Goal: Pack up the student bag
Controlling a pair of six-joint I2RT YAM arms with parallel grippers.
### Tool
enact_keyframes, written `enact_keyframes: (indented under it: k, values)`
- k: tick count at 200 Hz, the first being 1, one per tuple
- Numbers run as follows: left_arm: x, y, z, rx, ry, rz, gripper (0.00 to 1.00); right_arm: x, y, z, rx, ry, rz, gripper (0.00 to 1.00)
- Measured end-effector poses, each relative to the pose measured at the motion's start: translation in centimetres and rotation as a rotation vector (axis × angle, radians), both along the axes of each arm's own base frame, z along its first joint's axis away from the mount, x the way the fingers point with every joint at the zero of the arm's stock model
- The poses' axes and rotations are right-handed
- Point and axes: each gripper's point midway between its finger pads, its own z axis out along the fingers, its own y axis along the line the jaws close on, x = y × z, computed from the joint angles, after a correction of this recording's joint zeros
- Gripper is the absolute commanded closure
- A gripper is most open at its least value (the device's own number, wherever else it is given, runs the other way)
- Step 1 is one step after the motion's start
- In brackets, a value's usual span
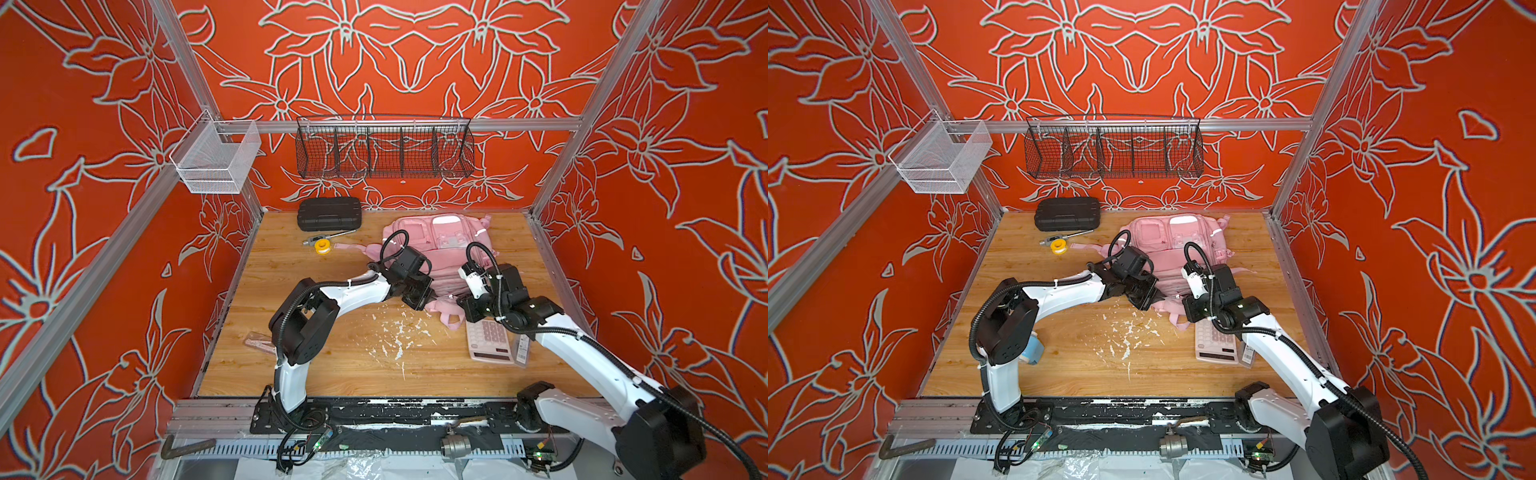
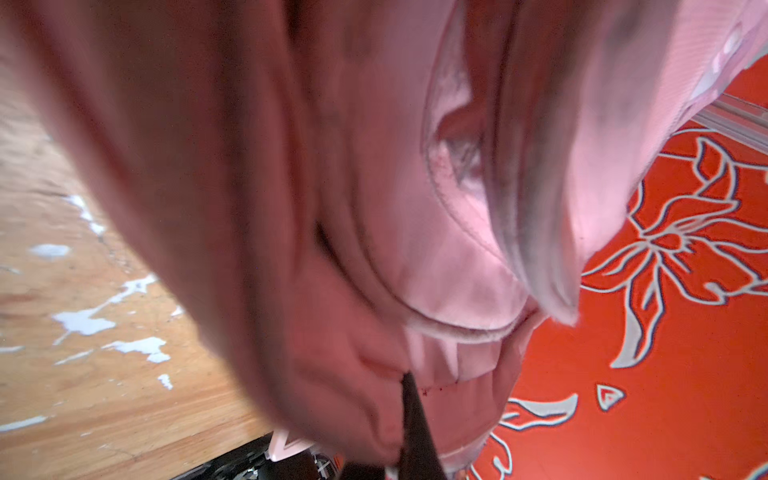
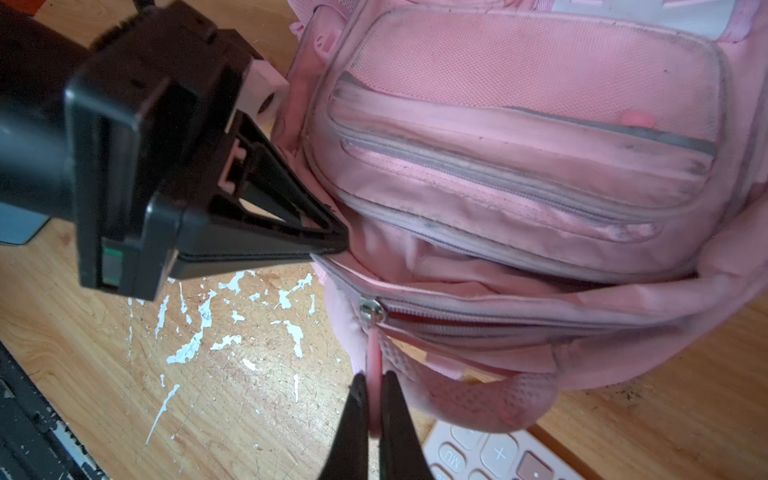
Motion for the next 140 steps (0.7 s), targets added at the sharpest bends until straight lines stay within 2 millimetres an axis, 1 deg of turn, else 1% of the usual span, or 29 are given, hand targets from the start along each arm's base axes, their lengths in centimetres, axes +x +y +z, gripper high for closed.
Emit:
enact_keyframes:
  k: [13,24,53,66,78,112,123,140]
  values:
    - [0.2,1.4,0.8,-0.004,-0.016,0.011,1.00,0.3,-0.3,0.3,0.004,-0.020,-0.012,1.00]
    - [0.4,2.6,1.6,-0.006,-0.032,0.022,1.00,0.9,-1.3,0.5,0.009,-0.036,-0.047,1.00]
    - [0.7,5.4,4.0,-0.025,-0.090,0.039,1.00,2.5,-5.4,0.5,0.021,-0.061,-0.190,1.00]
    - [0.5,6.2,4.6,-0.037,-0.104,0.035,1.00,3.0,-6.7,0.2,0.016,-0.056,-0.232,1.00]
    - [0.1,6.7,4.8,-0.047,-0.105,0.027,1.00,3.6,-7.7,-0.4,0.009,-0.043,-0.265,1.00]
    - [-1.3,7.2,3.9,-0.054,-0.083,-0.019,1.00,5.4,-11.0,-3.7,-0.011,0.065,-0.359,1.00]
    - [-1.7,7.2,3.9,-0.053,-0.081,-0.034,1.00,6.2,-11.6,-4.2,-0.009,0.089,-0.374,1.00]
    - [-2.2,7.5,4.2,-0.053,-0.088,-0.048,1.00,8.0,-12.6,-4.6,-0.006,0.114,-0.390,1.00]
